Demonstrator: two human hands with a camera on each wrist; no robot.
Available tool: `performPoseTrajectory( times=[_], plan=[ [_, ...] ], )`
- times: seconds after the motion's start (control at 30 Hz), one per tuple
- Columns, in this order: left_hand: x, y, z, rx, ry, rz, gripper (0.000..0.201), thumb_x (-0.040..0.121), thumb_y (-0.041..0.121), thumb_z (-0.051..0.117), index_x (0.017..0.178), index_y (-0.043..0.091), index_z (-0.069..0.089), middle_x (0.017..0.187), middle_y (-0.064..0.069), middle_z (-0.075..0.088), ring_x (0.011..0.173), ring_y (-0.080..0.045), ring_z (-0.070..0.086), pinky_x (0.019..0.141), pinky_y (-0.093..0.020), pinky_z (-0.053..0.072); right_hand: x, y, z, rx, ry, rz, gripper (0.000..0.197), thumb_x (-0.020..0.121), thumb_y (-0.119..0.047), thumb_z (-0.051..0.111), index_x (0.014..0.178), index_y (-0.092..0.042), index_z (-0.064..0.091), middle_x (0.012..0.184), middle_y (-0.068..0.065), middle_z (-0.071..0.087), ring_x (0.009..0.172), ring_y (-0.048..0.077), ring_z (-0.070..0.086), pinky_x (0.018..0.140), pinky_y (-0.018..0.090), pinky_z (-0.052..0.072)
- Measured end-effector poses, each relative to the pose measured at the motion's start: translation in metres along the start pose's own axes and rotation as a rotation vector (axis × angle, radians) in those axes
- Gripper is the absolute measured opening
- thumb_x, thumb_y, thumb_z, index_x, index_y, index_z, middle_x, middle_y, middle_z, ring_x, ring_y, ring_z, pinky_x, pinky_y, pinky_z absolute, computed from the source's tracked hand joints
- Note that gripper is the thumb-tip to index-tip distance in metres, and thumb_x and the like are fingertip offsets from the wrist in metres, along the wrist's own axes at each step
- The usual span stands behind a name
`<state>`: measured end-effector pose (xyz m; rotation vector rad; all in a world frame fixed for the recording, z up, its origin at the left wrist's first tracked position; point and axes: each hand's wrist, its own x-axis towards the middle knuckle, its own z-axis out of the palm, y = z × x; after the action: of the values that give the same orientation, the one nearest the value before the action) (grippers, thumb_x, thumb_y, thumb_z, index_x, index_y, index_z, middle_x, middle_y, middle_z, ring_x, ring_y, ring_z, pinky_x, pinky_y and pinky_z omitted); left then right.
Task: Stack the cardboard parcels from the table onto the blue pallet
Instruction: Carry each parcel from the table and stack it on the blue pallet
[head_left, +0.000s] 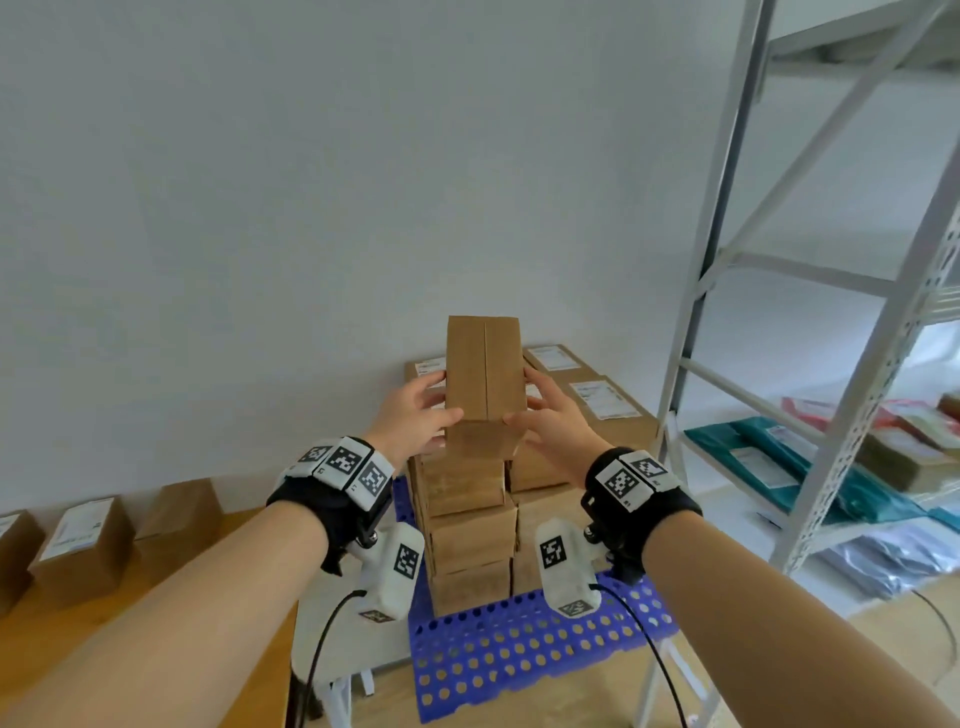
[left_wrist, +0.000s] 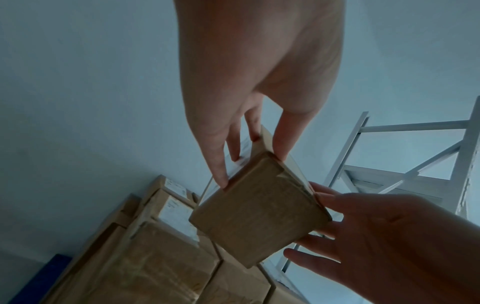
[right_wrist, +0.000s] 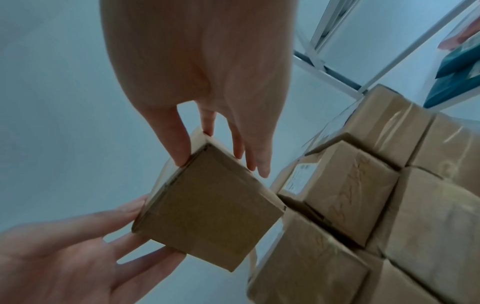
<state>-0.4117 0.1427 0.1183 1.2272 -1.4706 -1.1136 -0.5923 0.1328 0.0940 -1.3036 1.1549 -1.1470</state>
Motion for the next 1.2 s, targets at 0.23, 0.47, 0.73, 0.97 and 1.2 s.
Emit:
performPoseTrajectory(
  times=[0.23,0.47,0.73,0.97,1.2],
  plan=[
    [0.081,0.016,0.03,-0.013,-0.078,-0.02,0.056,0.087,0.007,0.064,0.138,0.016,0.043,0.109,-0.003,0.065,0.095,-0.02,0.066,0.08,-0.033,0.056,0.058,-0.02,-0.057,-0.042,0.017,0.0,0.064,0.089,-0.003,0.056,0.142,-0.032,0.034,0.124,0.006,0.06,0.114,0.024,0.056,0.099,0.046,0.044],
    [0.169,0.034,0.054,-0.041,-0.102,-0.052,0.059,0.087,0.007,0.064,0.14,0.015,0.039,0.105,-0.012,0.068,0.088,-0.027,0.069,0.08,-0.038,0.057,0.133,-0.039,-0.103,-0.032,0.044,0.038,0.057,0.09,-0.007,0.057,0.139,-0.03,0.039,0.119,0.007,0.059,0.101,0.021,0.059,0.077,0.033,0.052],
    [0.241,0.033,0.087,0.038,-0.109,-0.118,0.061,0.088,0.014,0.064,0.142,0.016,0.036,0.115,-0.012,0.065,0.087,-0.027,0.07,0.072,-0.032,0.058,0.2,-0.032,-0.147,-0.116,0.003,0.113,0.063,0.09,-0.017,0.061,0.144,-0.031,0.031,0.13,0.006,0.053,0.119,0.026,0.051,0.107,0.054,0.035],
    [0.29,0.021,0.116,0.019,-0.055,-0.213,0.065,0.088,0.013,0.064,0.145,0.014,0.032,0.113,-0.012,0.062,0.089,-0.031,0.07,0.082,-0.041,0.056,0.256,-0.02,-0.181,-0.105,-0.091,0.149,0.062,0.09,-0.015,0.061,0.144,-0.026,0.032,0.119,0.004,0.057,0.102,0.02,0.057,0.098,0.048,0.043],
    [0.317,0.01,0.141,0.0,0.003,-0.306,0.061,0.089,0.012,0.062,0.144,0.016,0.035,0.123,-0.008,0.058,0.092,-0.024,0.067,0.084,-0.038,0.055,0.295,0.004,-0.203,-0.08,-0.131,0.192,0.062,0.09,-0.013,0.06,0.144,-0.022,0.031,0.108,0.004,0.059,0.091,0.019,0.059,0.082,0.041,0.05]
  ],
)
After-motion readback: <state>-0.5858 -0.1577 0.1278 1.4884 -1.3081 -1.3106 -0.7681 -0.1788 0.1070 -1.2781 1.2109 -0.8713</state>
